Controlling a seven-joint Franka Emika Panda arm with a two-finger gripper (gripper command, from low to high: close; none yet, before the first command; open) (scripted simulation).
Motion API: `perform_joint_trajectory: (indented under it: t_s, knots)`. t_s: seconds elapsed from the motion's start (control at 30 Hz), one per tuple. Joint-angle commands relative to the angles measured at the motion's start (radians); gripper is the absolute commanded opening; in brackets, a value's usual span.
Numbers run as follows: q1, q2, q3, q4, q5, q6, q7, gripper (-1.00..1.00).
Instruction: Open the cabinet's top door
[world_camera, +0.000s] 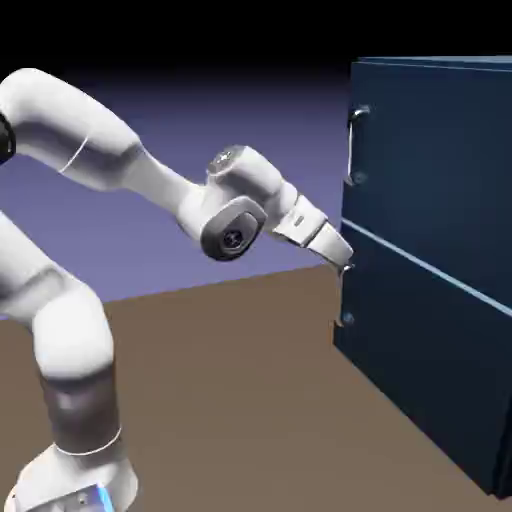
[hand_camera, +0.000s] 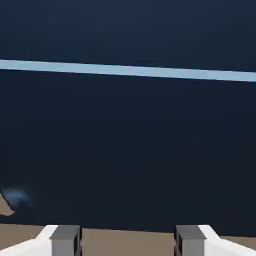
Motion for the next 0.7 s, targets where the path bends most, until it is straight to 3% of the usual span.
perform_joint_trajectory:
  t_s: [0.0,0.67]
  knots:
    - [-0.017,-0.006,0.019,0.012,0.044,0.001,-0.029,0.00]
    - [-0.358,-0.122,0.398,0.249,0.914,0.013,-0.618,0.00]
